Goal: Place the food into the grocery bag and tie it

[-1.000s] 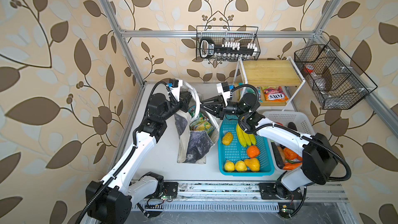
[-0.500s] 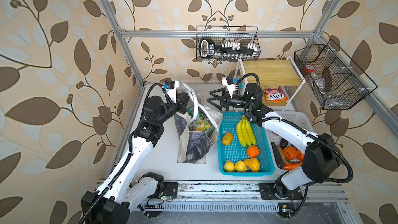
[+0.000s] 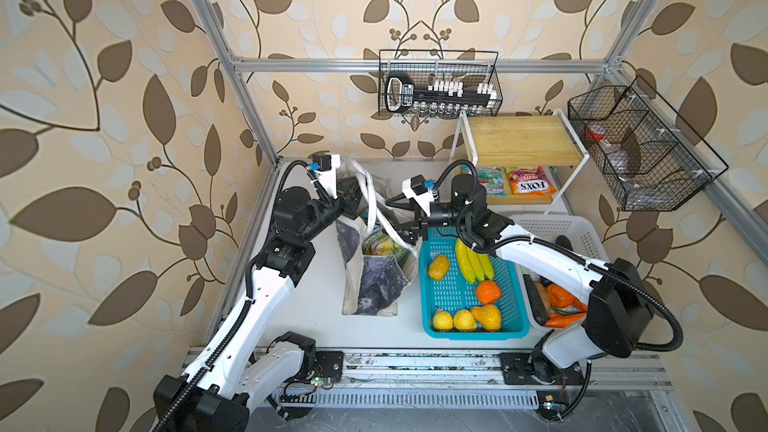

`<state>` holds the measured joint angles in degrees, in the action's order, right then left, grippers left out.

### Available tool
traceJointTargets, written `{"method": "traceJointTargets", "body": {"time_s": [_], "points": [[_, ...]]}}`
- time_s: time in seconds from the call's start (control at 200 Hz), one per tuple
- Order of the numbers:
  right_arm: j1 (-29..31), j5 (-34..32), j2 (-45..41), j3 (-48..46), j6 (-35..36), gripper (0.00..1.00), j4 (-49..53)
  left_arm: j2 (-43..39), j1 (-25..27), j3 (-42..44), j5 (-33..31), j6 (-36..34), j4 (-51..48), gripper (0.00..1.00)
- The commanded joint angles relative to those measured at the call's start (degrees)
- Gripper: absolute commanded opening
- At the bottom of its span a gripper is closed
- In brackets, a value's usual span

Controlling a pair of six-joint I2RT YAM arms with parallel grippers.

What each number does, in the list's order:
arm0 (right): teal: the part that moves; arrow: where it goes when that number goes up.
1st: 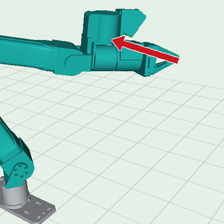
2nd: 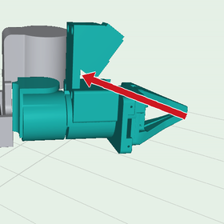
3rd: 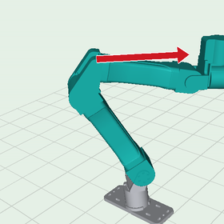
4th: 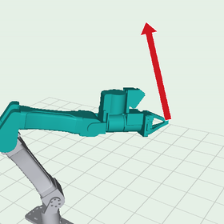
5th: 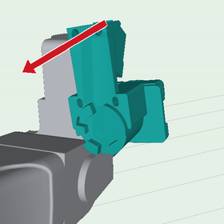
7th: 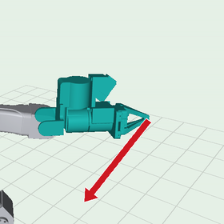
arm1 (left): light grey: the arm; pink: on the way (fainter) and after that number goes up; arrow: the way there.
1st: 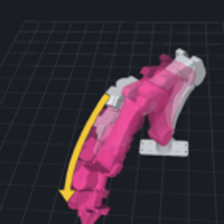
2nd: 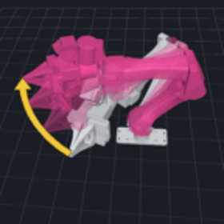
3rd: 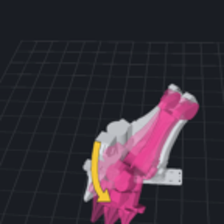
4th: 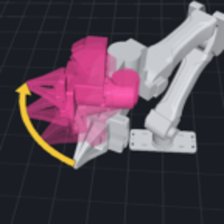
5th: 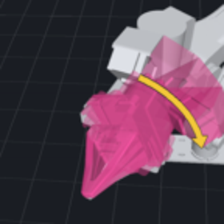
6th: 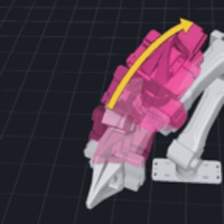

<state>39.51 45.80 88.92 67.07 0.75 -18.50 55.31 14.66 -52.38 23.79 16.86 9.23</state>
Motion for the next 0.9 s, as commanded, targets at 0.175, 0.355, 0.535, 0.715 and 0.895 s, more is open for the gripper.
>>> {"method": "traceJointTargets", "body": {"time_s": [0.175, 0.355, 0.535, 0.715, 0.895], "points": [[4.2, 4.4, 5.0, 3.2, 2.9, 0.78, -7.8, -1.5, 0.1, 1.7, 0.6, 2.6, 5.4, 0.00], [6.5, 5.5, 8.7, 7.6, 3.0, 0.72, -8.6, -2.1, 0.0, 2.0, 0.8, 2.6, 4.8, 0.00], [8.6, 5.8, 10.1, 8.5, 3.0, 0.69, -10.9, -3.1, 0.0, 2.5, -0.2, 1.6, 4.0, 0.00], [9.7, 5.4, 12.6, 9.8, -0.5, 0.66, -15.8, -3.7, 0.0, 3.3, -1.2, 1.0, 3.7, 0.00], [10.2, 3.8, 14.2, 10.7, -2.7, 0.49, -19.4, -4.7, 0.0, 4.4, -2.6, 0.8, 3.7, 0.00]]}}
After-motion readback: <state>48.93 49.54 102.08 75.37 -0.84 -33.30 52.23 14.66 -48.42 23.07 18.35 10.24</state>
